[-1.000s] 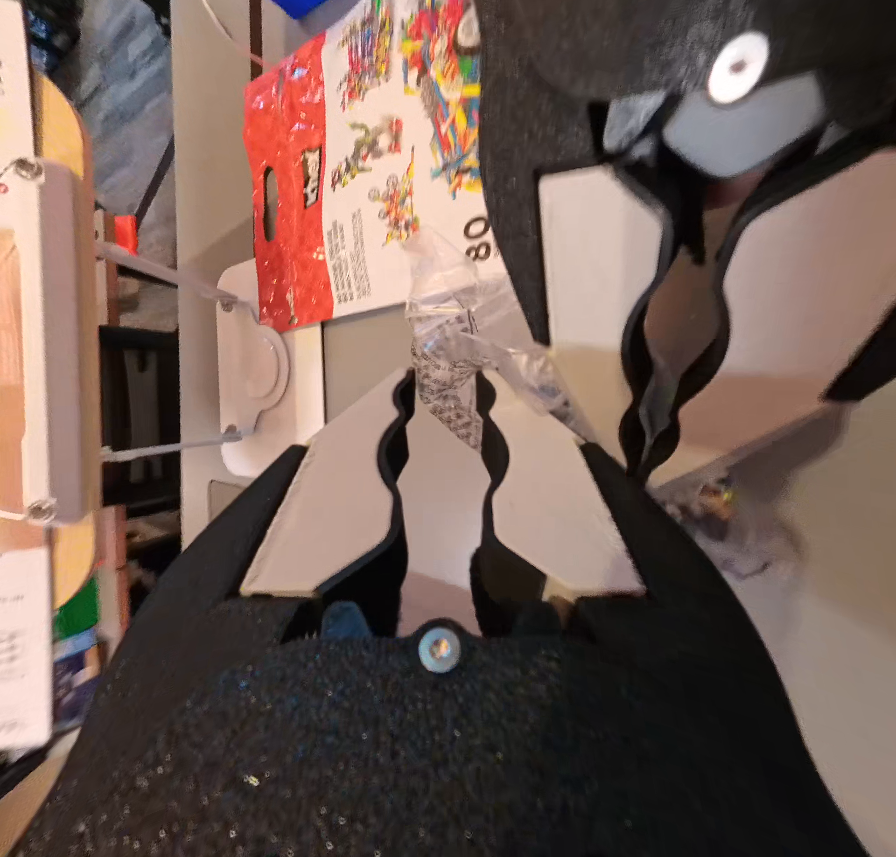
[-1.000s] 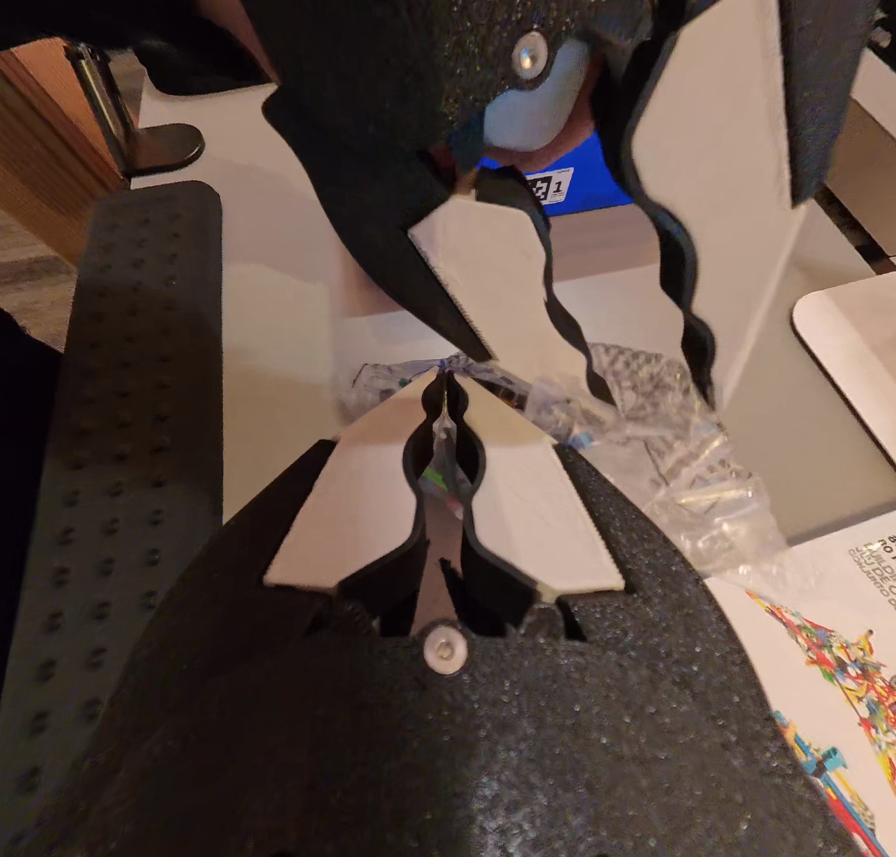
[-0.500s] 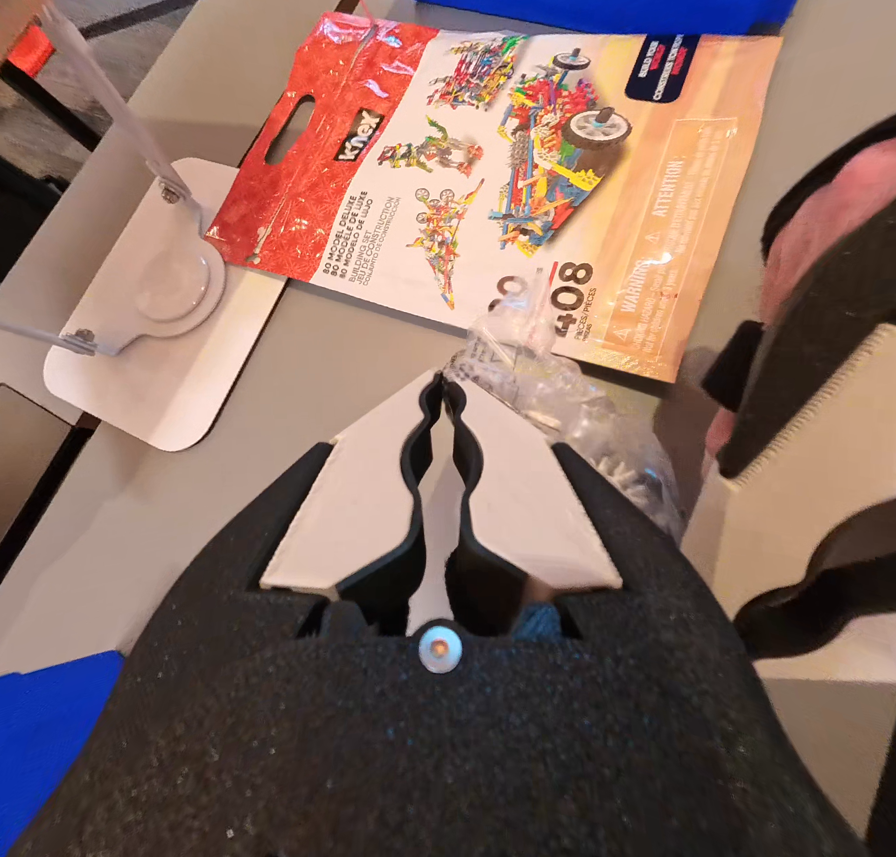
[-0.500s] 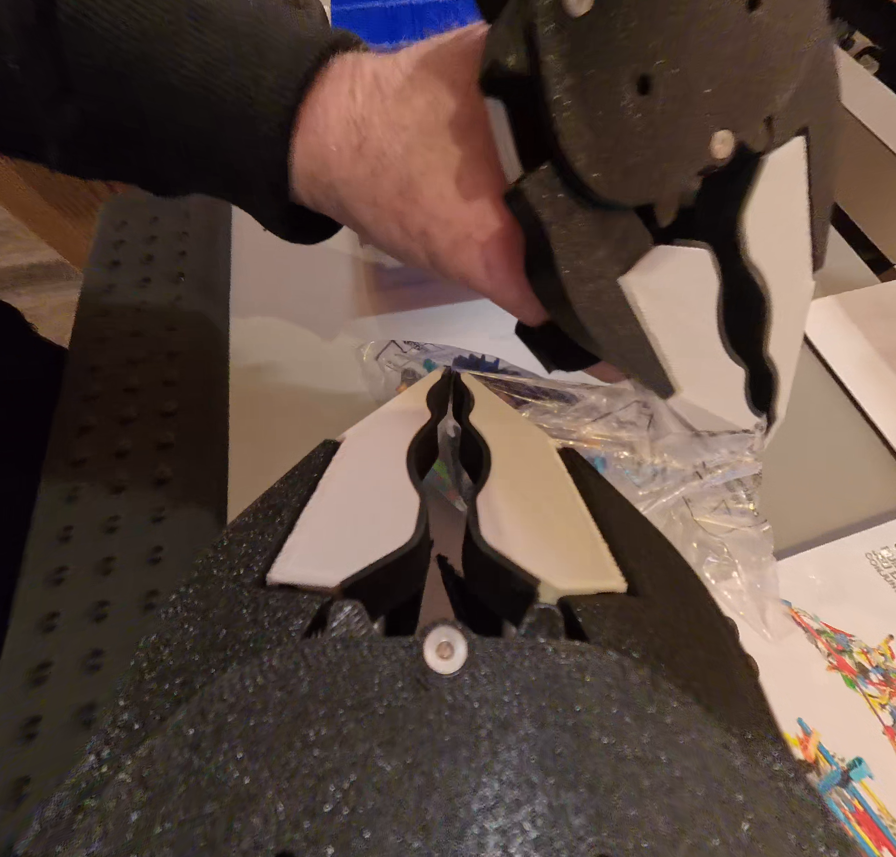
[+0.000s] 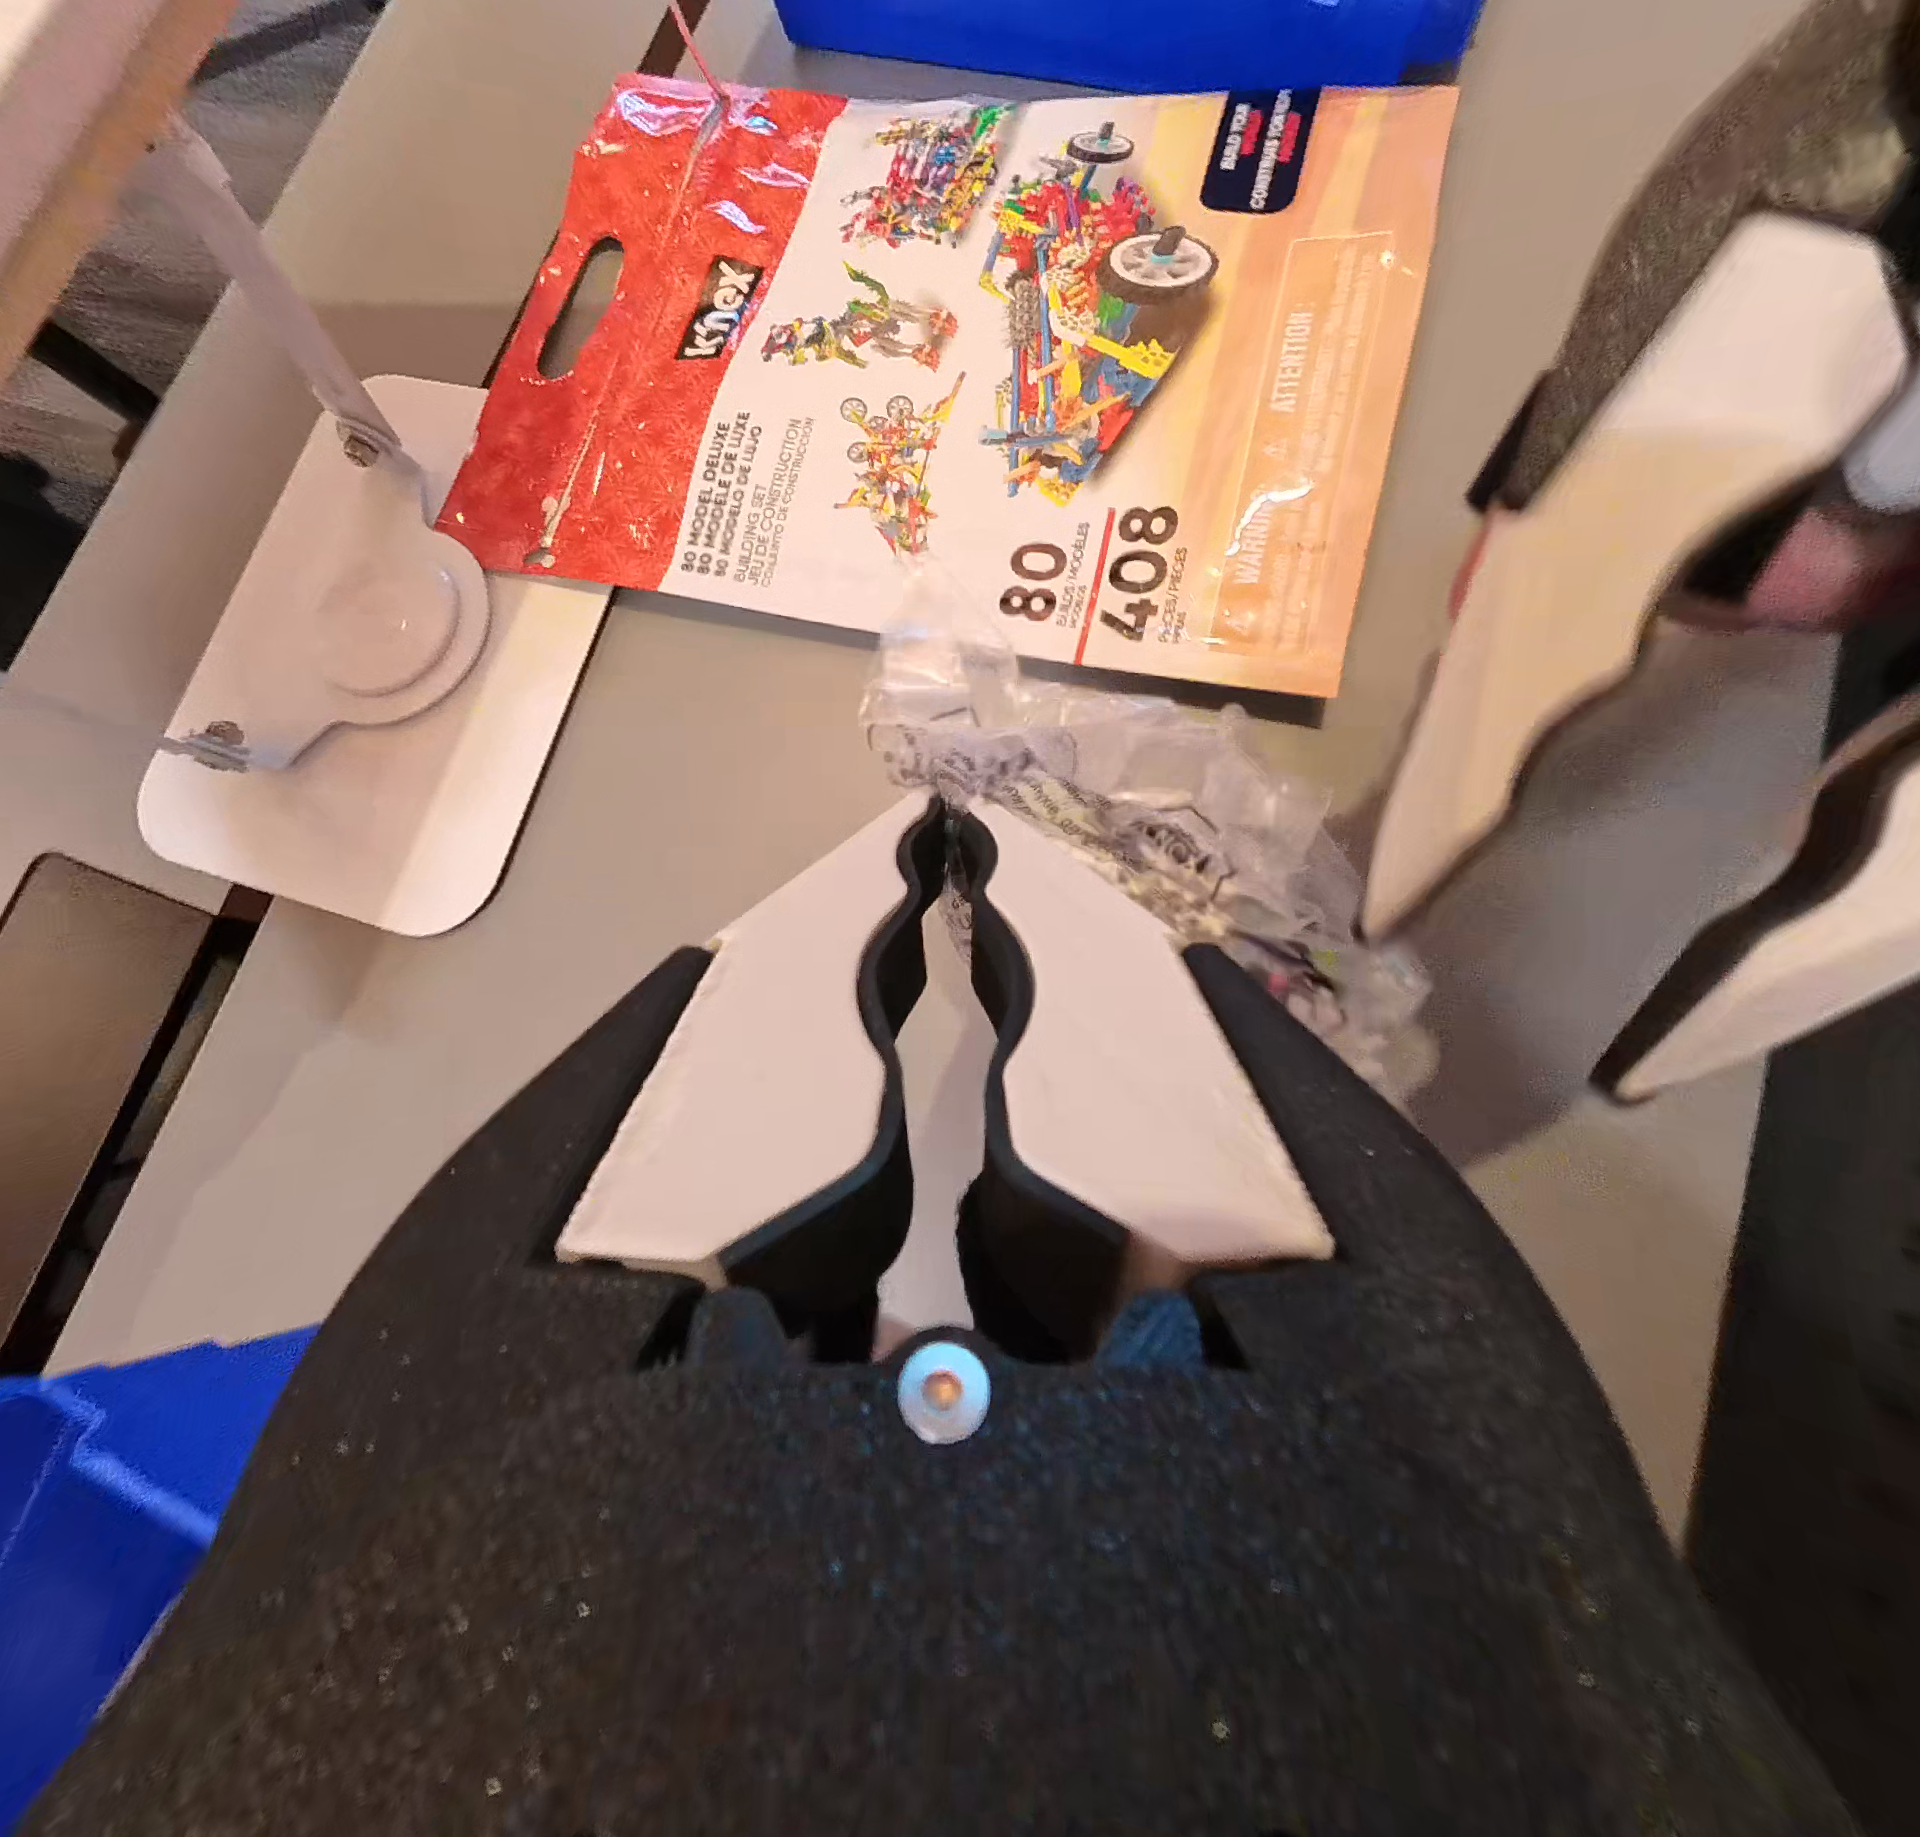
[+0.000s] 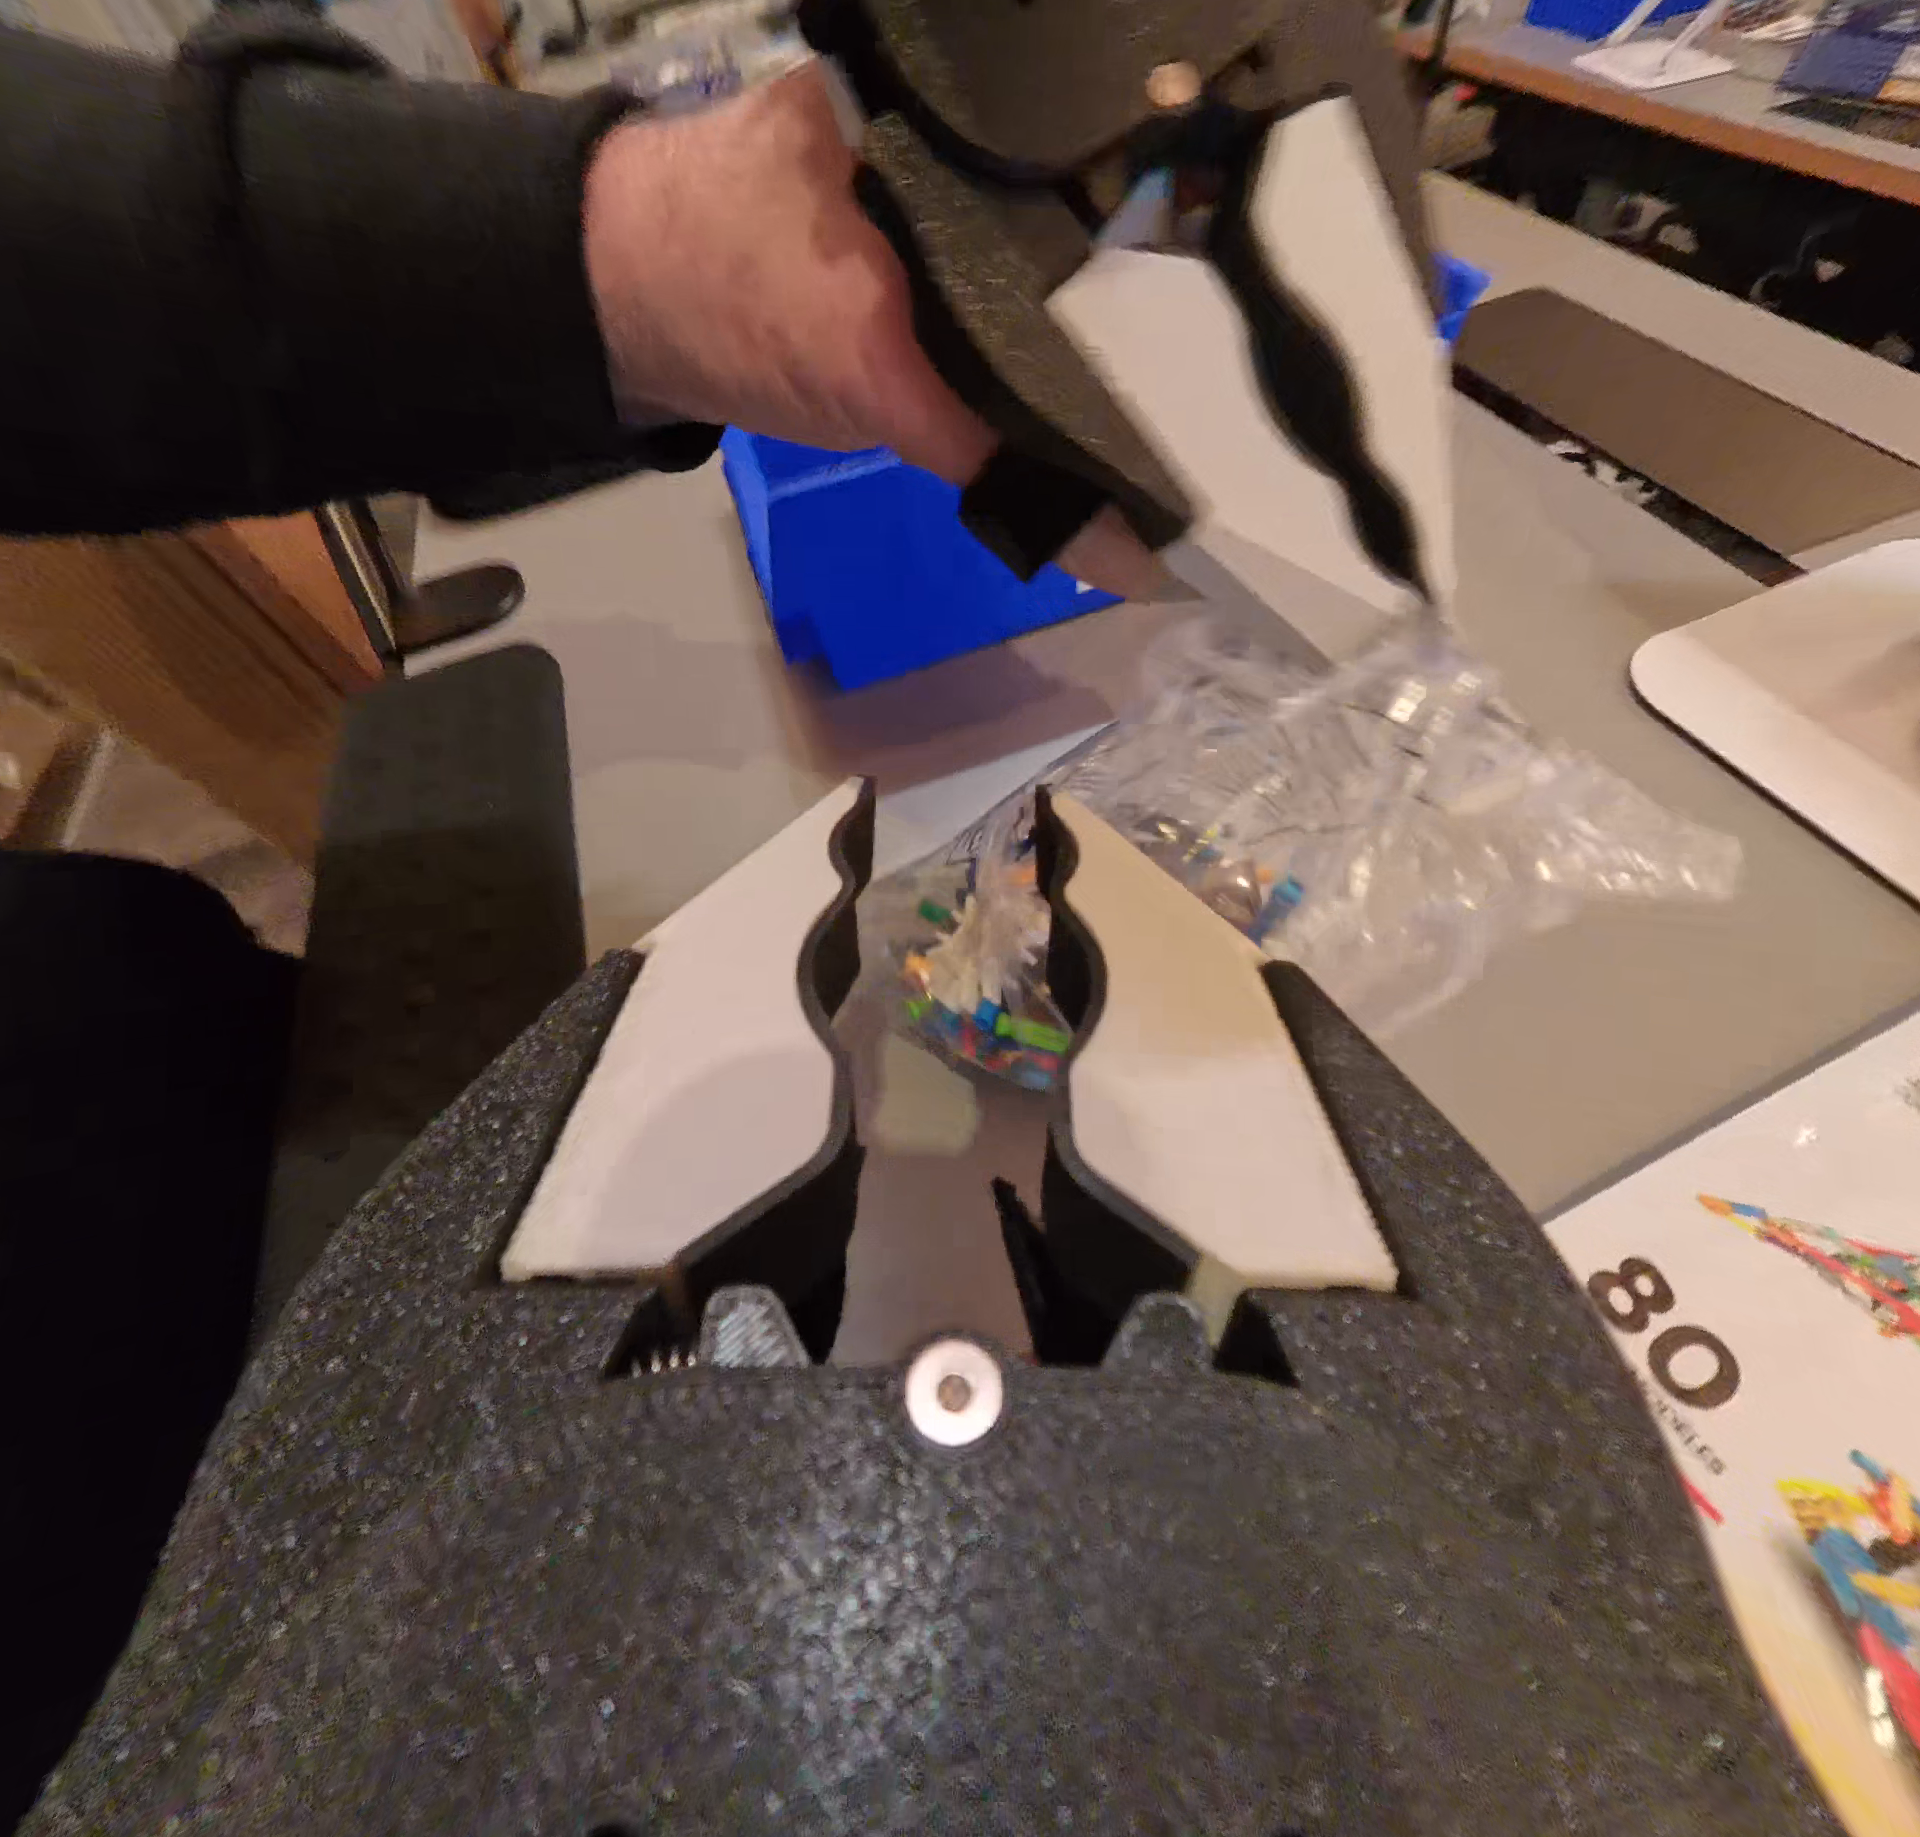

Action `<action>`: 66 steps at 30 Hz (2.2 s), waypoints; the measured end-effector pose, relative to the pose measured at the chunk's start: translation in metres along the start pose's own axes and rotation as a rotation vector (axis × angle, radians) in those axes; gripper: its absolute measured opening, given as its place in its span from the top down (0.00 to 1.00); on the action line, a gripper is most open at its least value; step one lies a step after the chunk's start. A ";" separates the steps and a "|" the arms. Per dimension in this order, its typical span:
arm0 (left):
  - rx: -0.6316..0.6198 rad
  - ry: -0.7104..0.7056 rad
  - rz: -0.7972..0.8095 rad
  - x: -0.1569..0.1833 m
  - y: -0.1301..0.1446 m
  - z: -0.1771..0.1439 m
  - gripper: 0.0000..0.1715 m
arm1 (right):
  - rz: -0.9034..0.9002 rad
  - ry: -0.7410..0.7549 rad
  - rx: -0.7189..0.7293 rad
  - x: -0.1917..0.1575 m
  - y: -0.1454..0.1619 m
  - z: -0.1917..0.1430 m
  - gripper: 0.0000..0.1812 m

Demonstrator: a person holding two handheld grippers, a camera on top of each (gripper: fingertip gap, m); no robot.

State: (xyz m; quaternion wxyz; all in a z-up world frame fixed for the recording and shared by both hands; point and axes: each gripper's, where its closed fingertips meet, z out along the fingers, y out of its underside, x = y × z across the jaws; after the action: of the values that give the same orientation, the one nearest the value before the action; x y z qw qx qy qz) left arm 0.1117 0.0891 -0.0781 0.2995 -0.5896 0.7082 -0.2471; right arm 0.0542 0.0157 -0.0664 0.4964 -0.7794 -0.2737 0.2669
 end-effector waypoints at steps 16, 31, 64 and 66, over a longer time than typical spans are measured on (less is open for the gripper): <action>0.456 0.035 -0.150 -0.030 -0.097 -0.161 1.00 | 0.771 -0.240 0.520 0.043 -0.030 0.018 0.47; 0.784 0.067 -0.489 -0.075 -0.071 -0.242 1.00 | 0.731 -0.707 0.949 0.028 -0.156 0.033 0.70; 0.067 -0.209 -0.515 -0.111 0.191 -0.195 0.60 | -0.032 -0.318 -0.126 0.031 -0.112 0.213 0.94; 0.057 -0.196 -0.520 -0.111 0.197 -0.201 0.69 | -0.058 -0.342 -0.103 0.028 -0.118 0.209 0.94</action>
State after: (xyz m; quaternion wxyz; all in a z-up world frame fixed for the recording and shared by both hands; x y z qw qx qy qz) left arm -0.1537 0.2339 -0.0616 0.3095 -0.7641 0.4935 -0.2774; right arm -0.0891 0.2084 -0.0381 0.4097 -0.7387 -0.3898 0.3668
